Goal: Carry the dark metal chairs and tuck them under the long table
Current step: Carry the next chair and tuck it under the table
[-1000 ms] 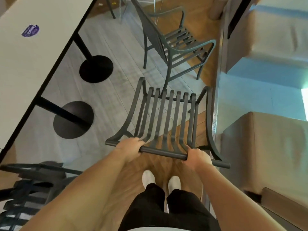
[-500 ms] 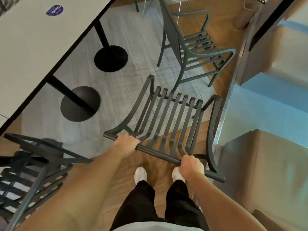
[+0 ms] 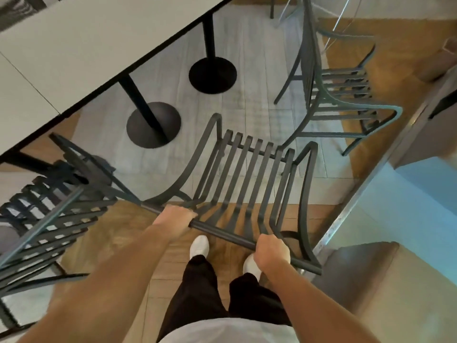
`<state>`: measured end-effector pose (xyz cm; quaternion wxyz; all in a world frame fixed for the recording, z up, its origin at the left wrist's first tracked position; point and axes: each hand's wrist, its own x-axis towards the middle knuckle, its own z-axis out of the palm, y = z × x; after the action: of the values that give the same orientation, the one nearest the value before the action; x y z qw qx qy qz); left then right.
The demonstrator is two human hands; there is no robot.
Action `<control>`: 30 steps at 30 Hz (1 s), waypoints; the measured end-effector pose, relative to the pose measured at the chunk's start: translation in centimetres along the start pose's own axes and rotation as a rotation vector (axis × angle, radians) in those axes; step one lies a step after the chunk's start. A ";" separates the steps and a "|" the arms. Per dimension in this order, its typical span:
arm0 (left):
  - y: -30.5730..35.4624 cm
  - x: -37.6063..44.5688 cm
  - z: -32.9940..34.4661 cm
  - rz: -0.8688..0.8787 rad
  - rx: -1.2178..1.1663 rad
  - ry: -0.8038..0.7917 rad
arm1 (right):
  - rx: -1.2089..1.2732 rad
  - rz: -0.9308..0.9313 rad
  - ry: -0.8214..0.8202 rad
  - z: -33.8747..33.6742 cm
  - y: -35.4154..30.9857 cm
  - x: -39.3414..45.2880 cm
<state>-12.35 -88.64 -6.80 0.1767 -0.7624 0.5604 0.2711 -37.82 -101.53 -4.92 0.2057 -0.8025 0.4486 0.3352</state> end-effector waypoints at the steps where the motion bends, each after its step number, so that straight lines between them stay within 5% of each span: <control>1: 0.2 -0.3 0.4 -0.023 -0.015 0.005 | -0.027 -0.021 -0.001 -0.3 0.1 0.2; 15: 1.7 -1.2 1.8 -0.372 -0.232 0.023 | -0.414 -0.294 0.100 -9.4 -1.6 8.2; 30: -2.8 3.5 -3.0 -0.419 -0.314 -0.033 | -0.615 -0.376 0.120 -17.9 -8.4 17.3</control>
<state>-8.23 -92.10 -6.65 0.1177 -0.8752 0.3386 0.3247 -17.82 -118.60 -4.84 -0.0139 -0.9135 0.1830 0.3631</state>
